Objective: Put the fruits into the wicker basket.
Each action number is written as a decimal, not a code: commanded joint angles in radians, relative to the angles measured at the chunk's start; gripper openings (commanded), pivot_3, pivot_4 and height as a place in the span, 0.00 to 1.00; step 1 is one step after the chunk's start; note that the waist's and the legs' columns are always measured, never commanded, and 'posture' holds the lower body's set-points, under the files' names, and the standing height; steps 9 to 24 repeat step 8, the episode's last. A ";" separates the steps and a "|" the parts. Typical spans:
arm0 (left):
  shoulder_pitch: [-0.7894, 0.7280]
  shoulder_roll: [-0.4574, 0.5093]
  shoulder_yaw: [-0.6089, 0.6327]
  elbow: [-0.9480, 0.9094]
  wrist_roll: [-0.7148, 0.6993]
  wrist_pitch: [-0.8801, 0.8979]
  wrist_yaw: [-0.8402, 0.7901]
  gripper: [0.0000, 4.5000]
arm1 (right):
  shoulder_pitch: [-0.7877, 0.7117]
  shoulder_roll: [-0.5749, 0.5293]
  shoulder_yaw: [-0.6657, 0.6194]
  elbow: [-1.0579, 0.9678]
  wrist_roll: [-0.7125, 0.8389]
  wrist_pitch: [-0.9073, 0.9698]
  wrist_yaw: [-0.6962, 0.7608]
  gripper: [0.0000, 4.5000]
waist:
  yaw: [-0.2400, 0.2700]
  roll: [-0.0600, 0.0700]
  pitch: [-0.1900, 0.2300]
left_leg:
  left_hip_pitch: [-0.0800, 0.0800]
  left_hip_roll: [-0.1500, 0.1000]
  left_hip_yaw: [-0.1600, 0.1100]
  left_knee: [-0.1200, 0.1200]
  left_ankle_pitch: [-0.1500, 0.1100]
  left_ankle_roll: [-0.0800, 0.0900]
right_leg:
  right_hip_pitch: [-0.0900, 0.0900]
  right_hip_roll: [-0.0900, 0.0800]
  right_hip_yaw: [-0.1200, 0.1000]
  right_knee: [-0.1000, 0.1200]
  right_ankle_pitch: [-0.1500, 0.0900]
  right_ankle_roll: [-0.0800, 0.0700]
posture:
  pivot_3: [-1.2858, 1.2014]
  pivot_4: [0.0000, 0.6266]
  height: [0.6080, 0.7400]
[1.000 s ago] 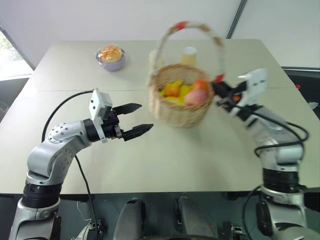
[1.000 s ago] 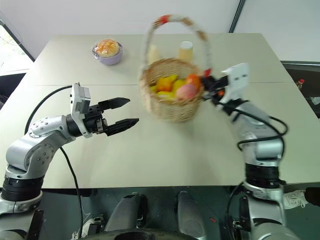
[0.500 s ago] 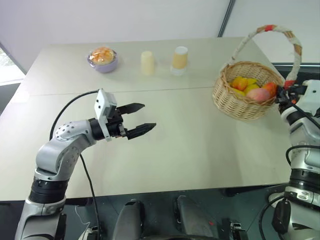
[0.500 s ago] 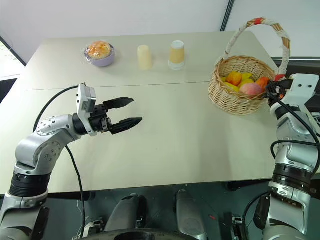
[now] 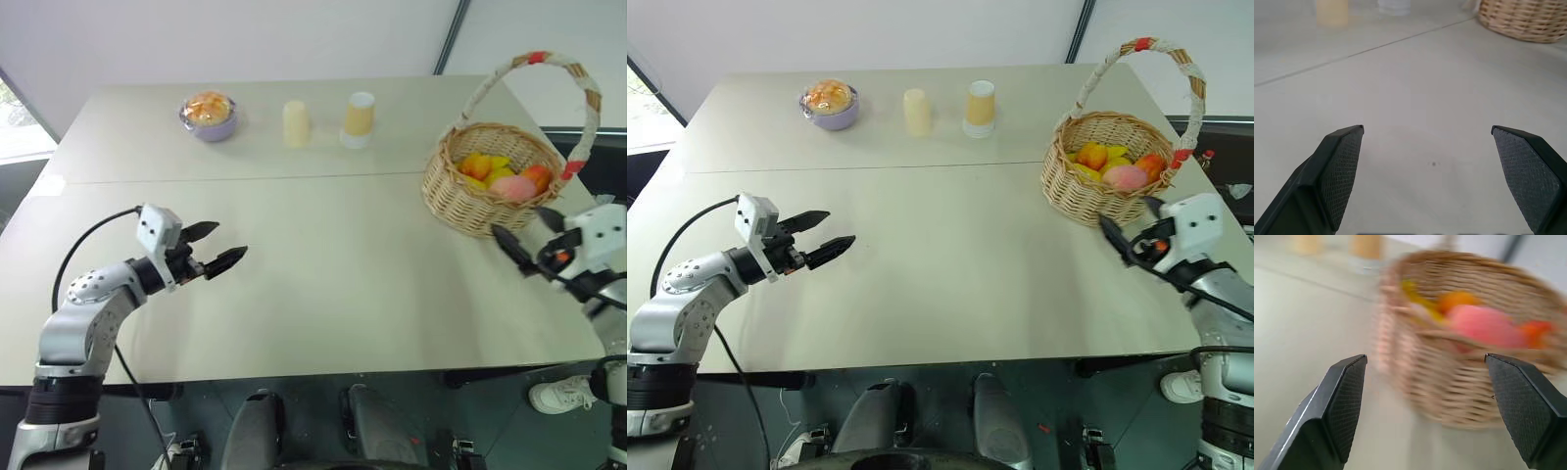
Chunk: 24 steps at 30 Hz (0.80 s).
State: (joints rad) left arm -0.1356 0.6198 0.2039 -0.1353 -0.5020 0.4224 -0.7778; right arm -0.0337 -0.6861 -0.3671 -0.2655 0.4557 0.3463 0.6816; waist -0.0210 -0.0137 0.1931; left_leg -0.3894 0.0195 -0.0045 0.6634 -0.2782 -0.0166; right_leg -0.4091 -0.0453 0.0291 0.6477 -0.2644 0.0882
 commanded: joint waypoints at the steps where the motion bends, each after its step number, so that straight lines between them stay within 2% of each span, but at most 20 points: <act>1: 0.045 -0.021 0.054 -0.016 0.006 -0.040 0.040 1.00 | -0.047 0.005 0.091 -0.026 0.009 -0.002 0.057 0.89 | 0.004 0.000 0.000 | 0.000 0.000 0.000 0.000 0.000 0.000 | 0.000 0.000 0.000 0.000 0.000 0.000 | 0.52 0.24 1.00; 8: 0.134 -0.035 0.081 -0.072 -0.009 -0.050 0.061 1.00 | -0.128 0.029 0.166 0.087 -0.019 -0.037 0.090 0.89 | 0.011 0.000 0.000 | -0.002 -0.002 -0.001 0.000 0.000 0.000 | 0.000 -0.002 -0.001 -0.001 0.000 0.000 | 0.52 0.24 1.00; 24: 0.134 -0.035 0.081 -0.072 -0.009 -0.050 0.061 1.00 | -0.128 0.029 0.166 0.087 -0.019 -0.037 0.090 0.89 | 0.011 0.000 0.000 | -0.002 -0.002 -0.001 0.000 0.000 0.000 | 0.000 -0.002 -0.001 -0.001 0.000 0.000 | 0.52 0.24 1.00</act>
